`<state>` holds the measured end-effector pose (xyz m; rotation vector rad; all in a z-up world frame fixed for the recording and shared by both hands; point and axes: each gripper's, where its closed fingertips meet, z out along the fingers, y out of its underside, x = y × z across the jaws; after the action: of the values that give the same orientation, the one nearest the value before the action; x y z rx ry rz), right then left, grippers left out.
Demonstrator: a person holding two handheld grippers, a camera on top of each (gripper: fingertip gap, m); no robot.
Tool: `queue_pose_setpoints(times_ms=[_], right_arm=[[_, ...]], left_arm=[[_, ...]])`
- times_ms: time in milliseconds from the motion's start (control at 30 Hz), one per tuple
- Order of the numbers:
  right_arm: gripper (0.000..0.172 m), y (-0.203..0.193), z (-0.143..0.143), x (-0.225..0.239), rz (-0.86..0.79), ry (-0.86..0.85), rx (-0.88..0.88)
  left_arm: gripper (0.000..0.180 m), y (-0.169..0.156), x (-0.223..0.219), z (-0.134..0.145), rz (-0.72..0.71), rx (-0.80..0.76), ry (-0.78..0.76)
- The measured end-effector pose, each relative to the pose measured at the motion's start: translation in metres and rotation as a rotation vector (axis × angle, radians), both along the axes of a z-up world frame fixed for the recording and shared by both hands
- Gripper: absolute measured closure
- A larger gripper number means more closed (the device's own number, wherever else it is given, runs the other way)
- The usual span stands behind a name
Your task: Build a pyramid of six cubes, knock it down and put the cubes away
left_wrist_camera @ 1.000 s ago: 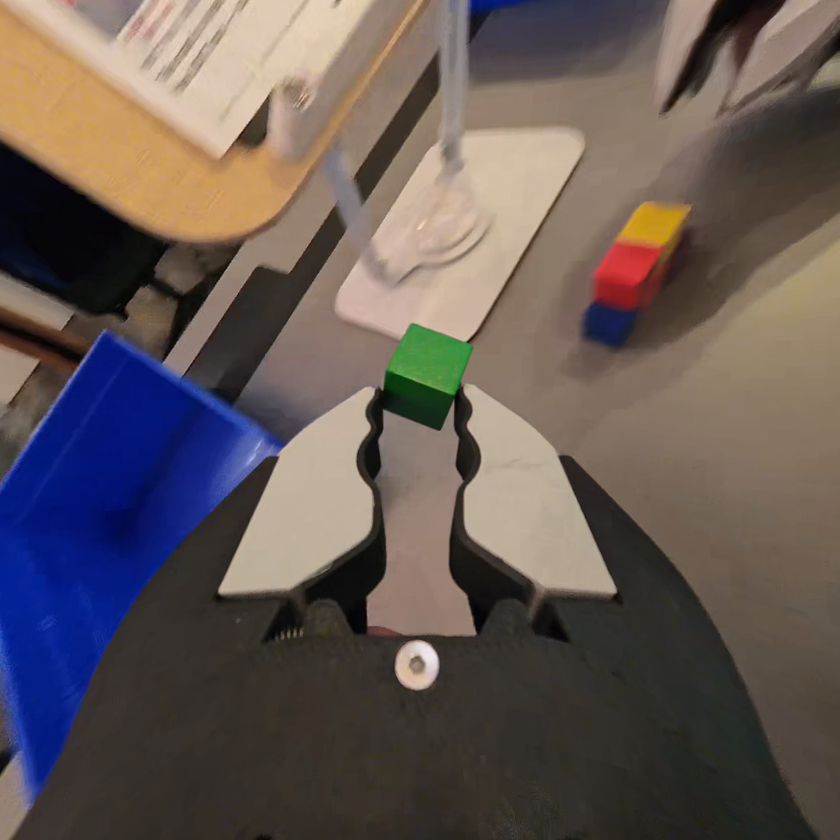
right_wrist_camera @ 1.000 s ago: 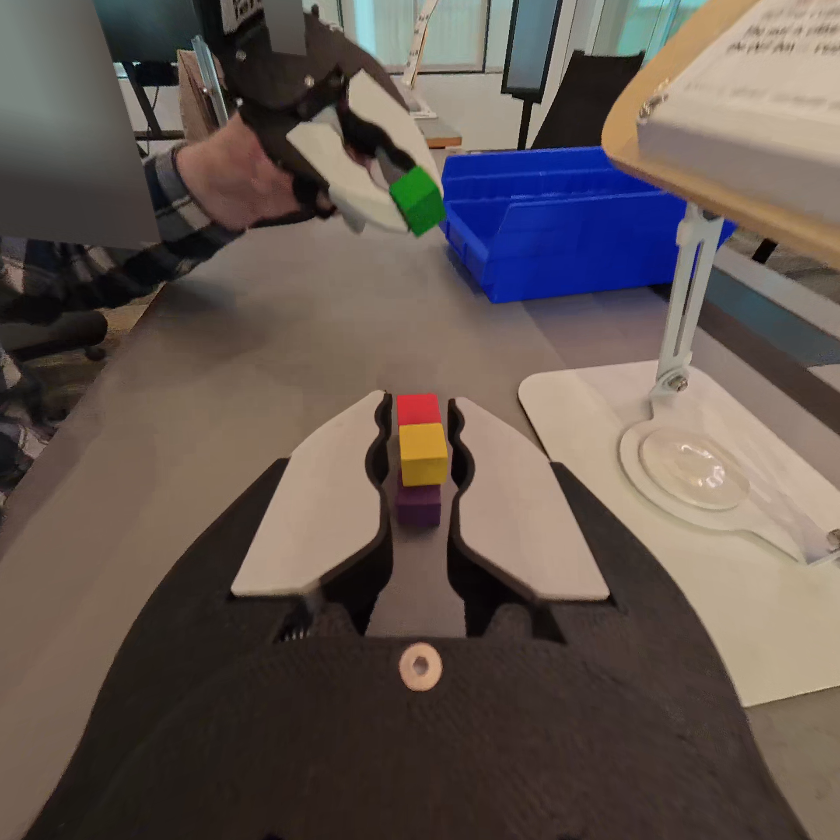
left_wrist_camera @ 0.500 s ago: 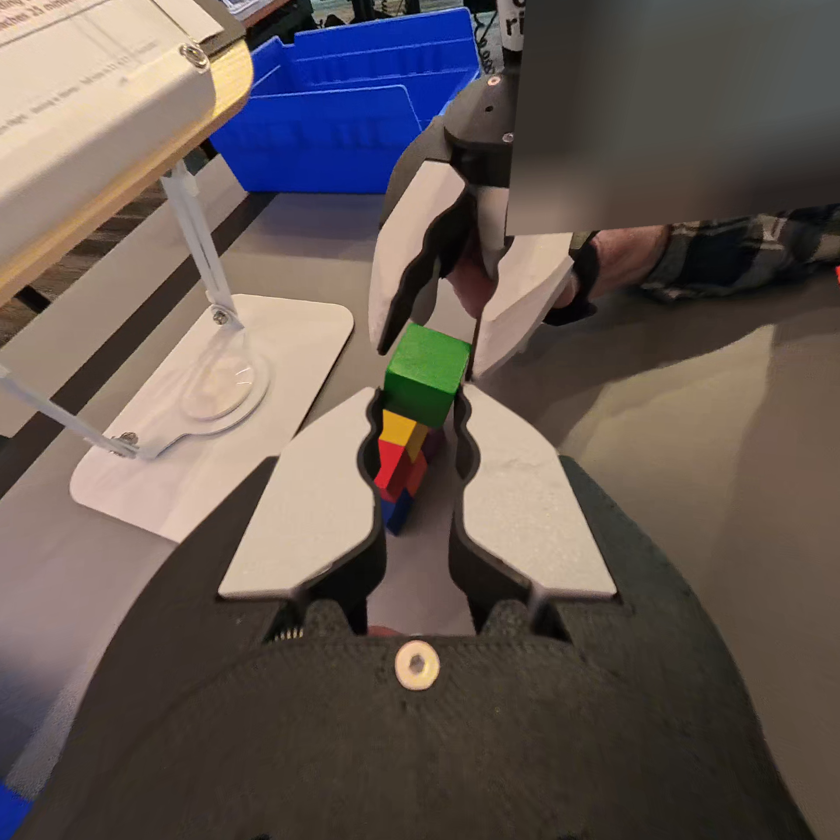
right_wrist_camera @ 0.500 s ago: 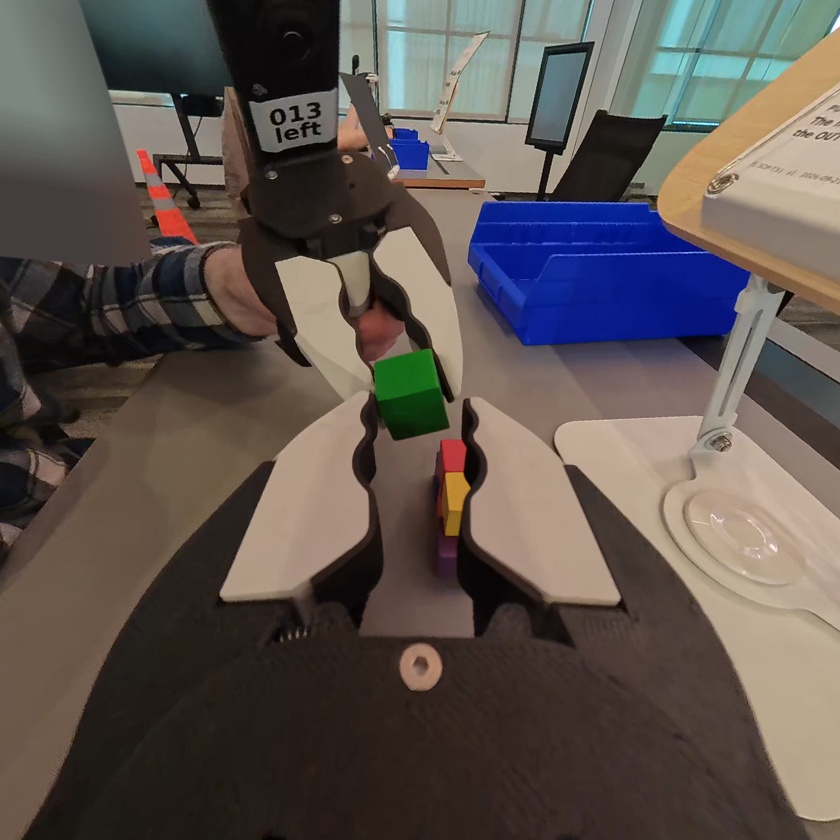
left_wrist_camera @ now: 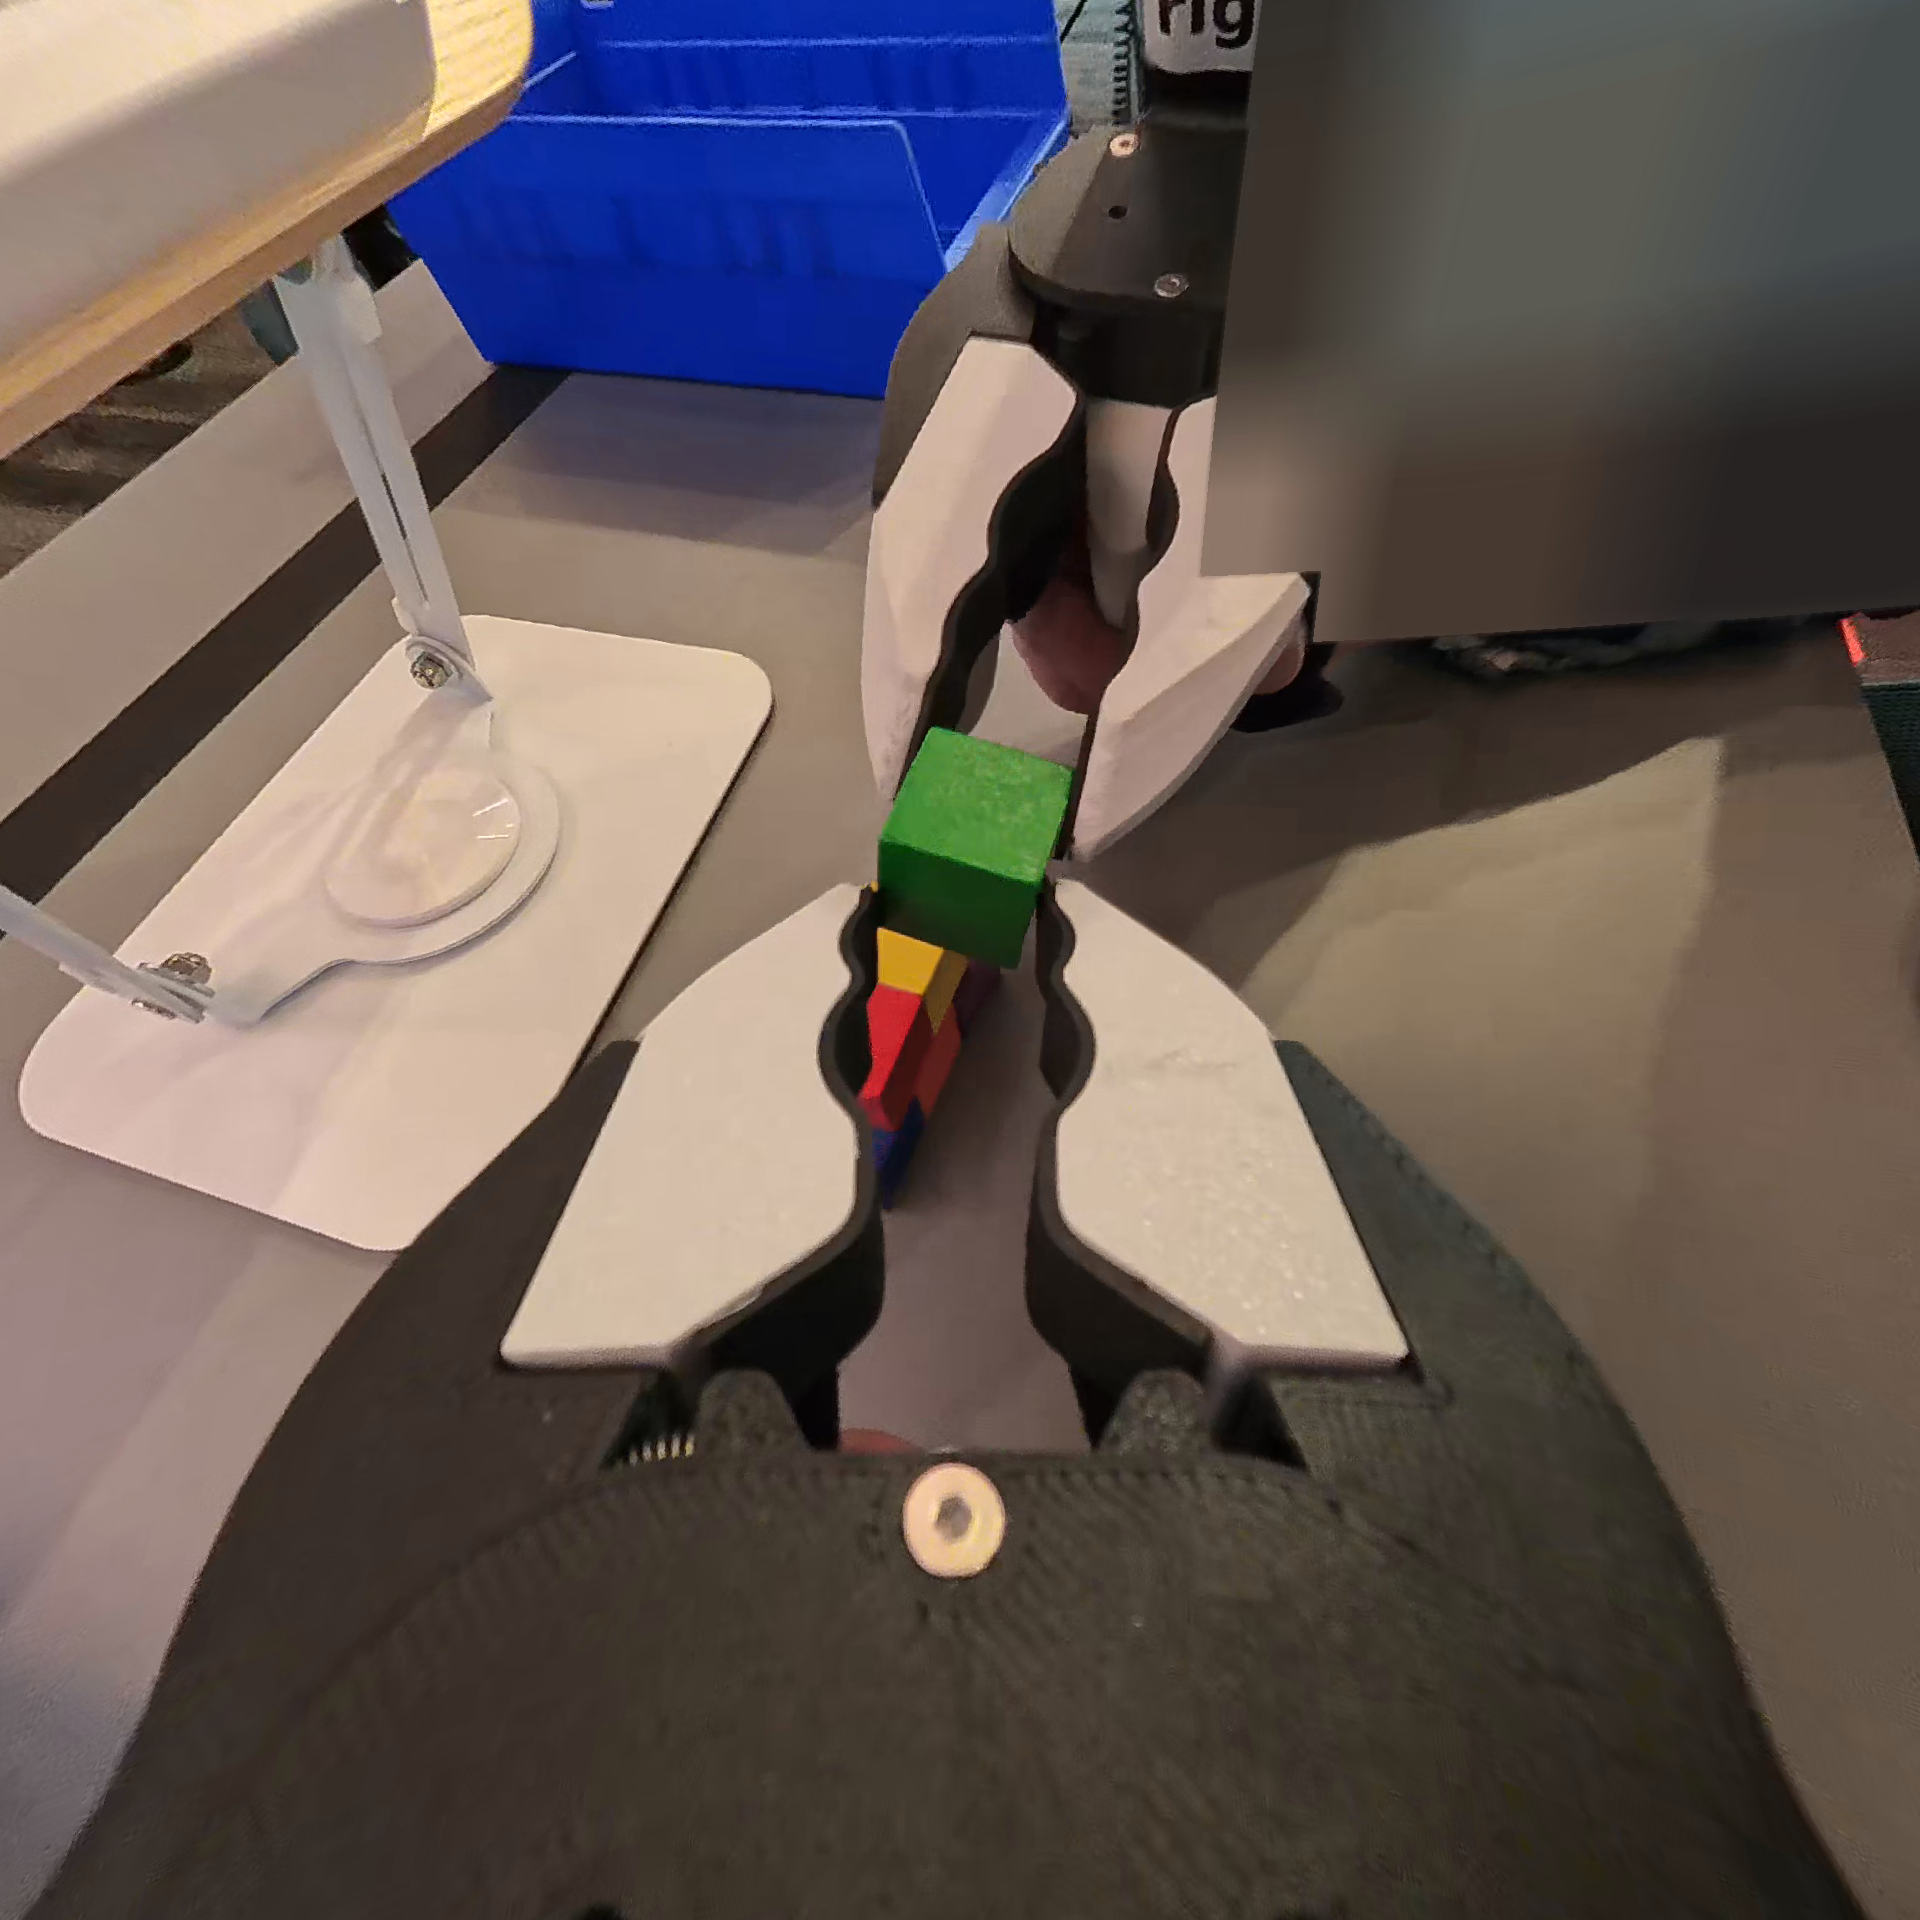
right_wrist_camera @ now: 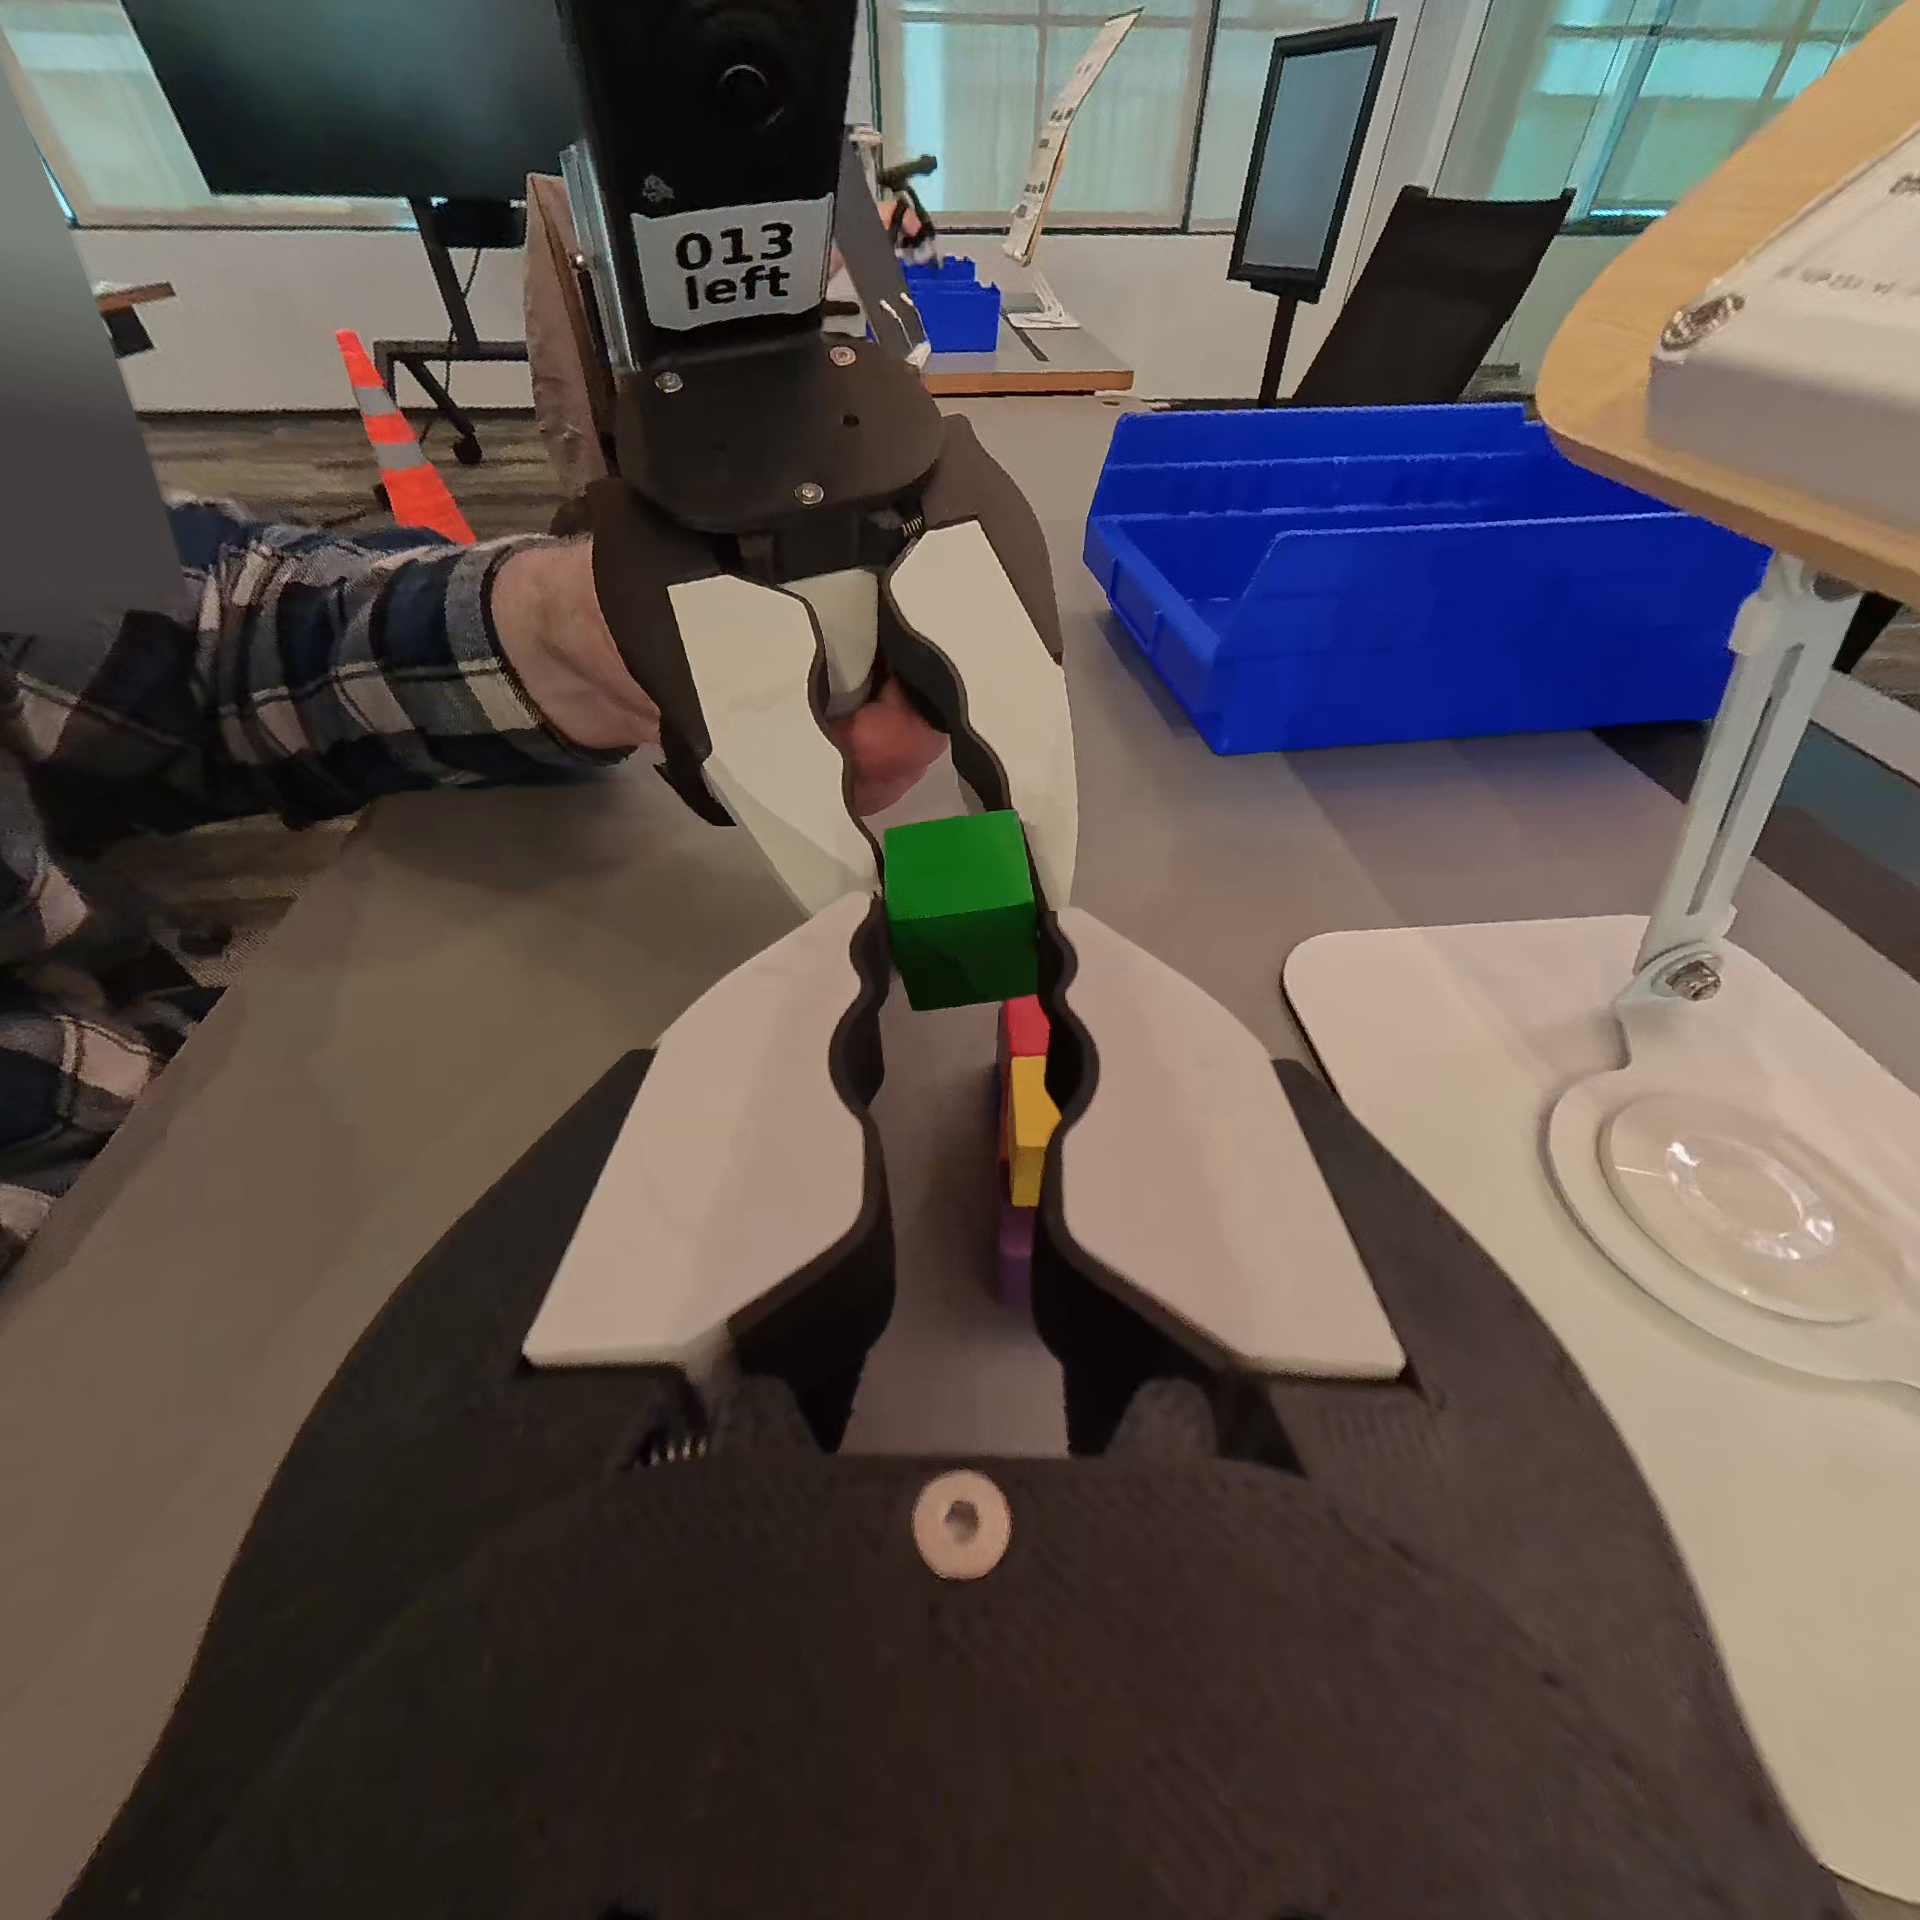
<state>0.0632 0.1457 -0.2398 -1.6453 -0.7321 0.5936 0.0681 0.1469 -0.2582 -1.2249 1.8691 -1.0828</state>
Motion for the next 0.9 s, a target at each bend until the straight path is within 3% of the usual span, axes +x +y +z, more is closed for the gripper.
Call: queue_pose_setpoints(times_ms=[333, 900], right_arm=[[0.145, 0.017, -0.020, 0.008, -0.006, 0.052, -0.133], [0.145, 0.023, -0.030, 0.012, -0.030, 0.043, -0.183]], left_arm=[[0.152, 0.018, 0.005, -0.019, 0.026, 0.030, 0.091], [0.153, 0.023, 0.008, -0.031, 0.043, 0.059, 0.133]])
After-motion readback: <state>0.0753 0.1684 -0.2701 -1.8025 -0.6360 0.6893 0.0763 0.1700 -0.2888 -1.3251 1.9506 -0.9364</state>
